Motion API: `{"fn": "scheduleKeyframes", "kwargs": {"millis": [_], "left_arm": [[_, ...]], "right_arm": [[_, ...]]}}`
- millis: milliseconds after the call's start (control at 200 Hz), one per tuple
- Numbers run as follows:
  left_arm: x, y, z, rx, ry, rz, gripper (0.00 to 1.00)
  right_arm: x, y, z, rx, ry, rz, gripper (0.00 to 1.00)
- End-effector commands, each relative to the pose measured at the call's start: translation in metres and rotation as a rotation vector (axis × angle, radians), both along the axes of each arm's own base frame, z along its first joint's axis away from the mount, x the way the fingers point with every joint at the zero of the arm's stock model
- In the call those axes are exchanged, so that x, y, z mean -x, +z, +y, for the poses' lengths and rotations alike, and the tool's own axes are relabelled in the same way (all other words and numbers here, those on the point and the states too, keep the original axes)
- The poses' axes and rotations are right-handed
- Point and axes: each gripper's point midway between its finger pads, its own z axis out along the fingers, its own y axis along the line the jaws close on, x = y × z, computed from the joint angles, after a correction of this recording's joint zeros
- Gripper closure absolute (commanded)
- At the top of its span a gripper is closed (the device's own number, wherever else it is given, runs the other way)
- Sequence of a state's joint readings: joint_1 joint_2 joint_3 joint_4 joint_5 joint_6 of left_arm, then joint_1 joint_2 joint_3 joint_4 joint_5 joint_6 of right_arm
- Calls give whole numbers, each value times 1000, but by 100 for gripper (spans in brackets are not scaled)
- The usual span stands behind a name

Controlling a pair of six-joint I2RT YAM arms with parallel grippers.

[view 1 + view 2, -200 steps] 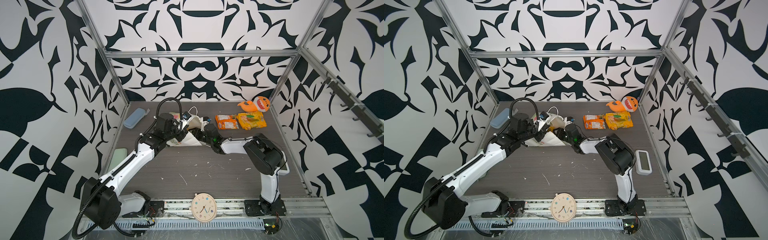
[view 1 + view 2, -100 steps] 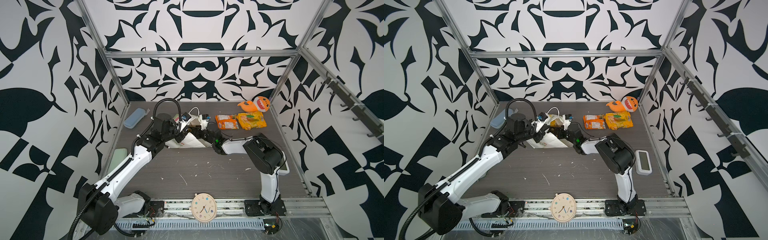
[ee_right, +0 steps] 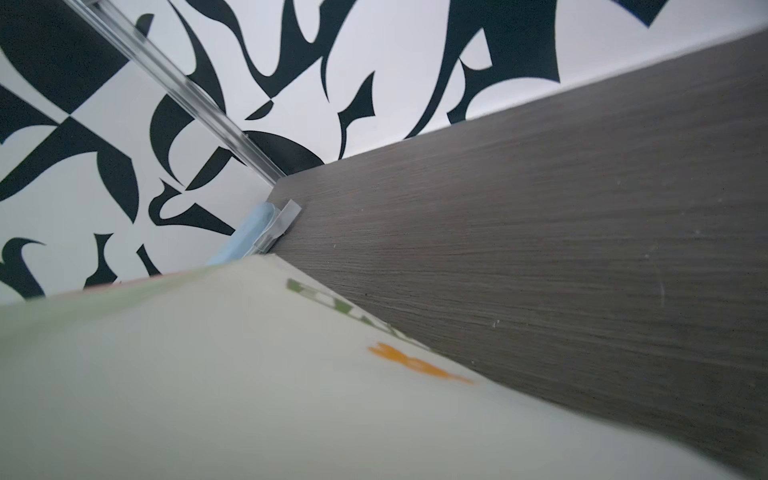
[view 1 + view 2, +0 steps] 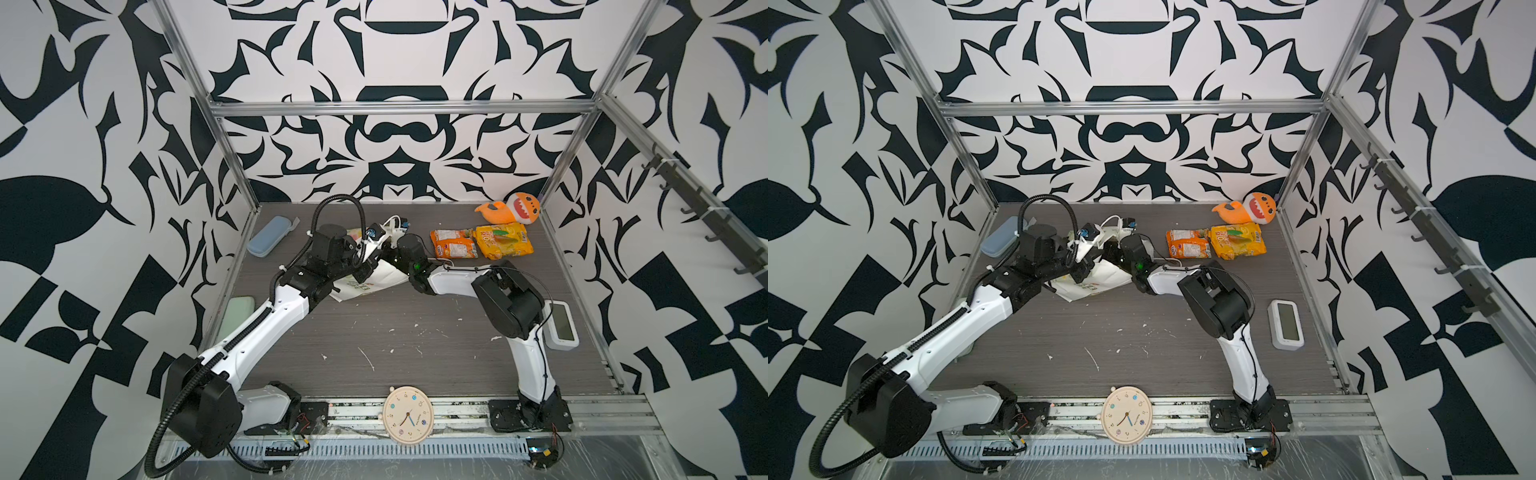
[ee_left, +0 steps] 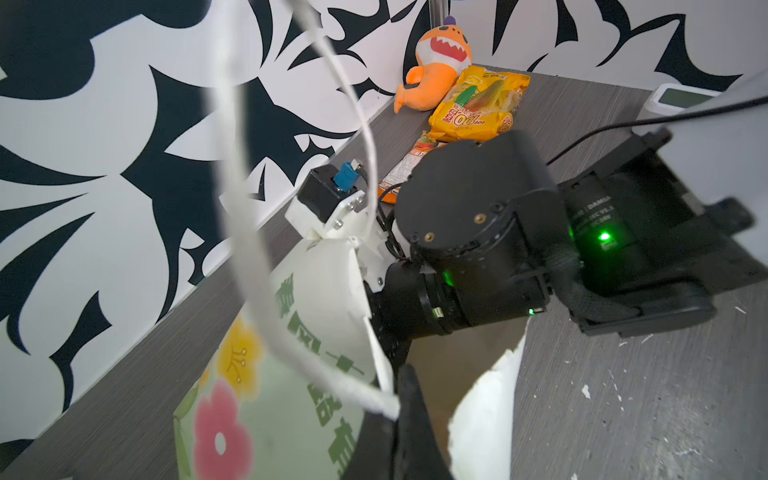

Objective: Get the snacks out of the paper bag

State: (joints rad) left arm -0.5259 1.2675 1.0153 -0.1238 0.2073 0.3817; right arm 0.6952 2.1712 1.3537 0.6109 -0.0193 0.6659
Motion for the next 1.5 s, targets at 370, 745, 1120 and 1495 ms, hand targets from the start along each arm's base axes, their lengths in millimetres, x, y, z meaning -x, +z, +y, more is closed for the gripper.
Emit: {"fn": "scheduleKeyframes", "kwargs": {"millis": [370, 745, 1120, 1495], "left_arm": [[2, 31, -11, 65, -51, -105, 100], [-7, 25, -9, 64, -7, -106, 100], [-15, 14, -11, 48, 7, -82, 100], [-15, 23, -14, 56, -6, -78, 100]], "right_arm": [[-6, -23, -5, -30, -55, 105, 74], [17, 41, -12, -207, 99, -7, 100], [56, 67, -37, -289, 183, -171, 100], [100, 94, -60, -68, 229, -461, 97]]}}
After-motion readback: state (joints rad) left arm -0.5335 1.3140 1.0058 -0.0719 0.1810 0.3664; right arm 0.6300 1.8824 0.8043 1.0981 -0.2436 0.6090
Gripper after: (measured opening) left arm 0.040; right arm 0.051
